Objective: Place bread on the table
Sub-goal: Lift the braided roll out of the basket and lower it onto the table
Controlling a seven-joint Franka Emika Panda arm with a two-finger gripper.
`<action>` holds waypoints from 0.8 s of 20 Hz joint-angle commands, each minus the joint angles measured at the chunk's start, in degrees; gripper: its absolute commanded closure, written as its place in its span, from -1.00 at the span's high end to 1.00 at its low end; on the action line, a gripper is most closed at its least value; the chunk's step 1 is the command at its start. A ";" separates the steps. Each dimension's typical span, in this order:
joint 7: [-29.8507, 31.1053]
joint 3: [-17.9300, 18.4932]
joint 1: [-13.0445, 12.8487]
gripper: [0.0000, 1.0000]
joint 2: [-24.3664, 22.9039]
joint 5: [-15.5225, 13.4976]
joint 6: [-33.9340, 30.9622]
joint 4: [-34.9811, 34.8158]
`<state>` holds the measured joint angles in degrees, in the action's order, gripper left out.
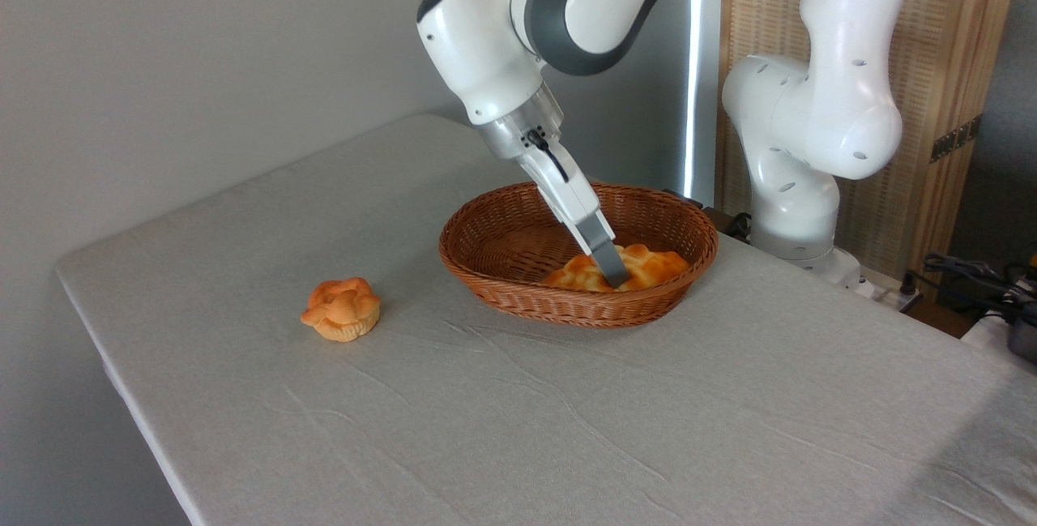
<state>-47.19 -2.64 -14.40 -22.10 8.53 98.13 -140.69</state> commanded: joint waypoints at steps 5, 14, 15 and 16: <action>-0.71 7.46 -2.03 -1.00 2.67 -12.20 -3.23 19.21; -3.77 13.10 -2.48 -0.88 11.02 -4.44 17.61 19.93; -6.83 13.10 -2.48 -0.73 12.07 -1.27 18.31 19.76; -9.30 13.10 -2.48 -0.49 13.21 -0.10 18.93 19.58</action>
<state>-50.46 9.18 -15.68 -11.58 3.15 115.04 -121.62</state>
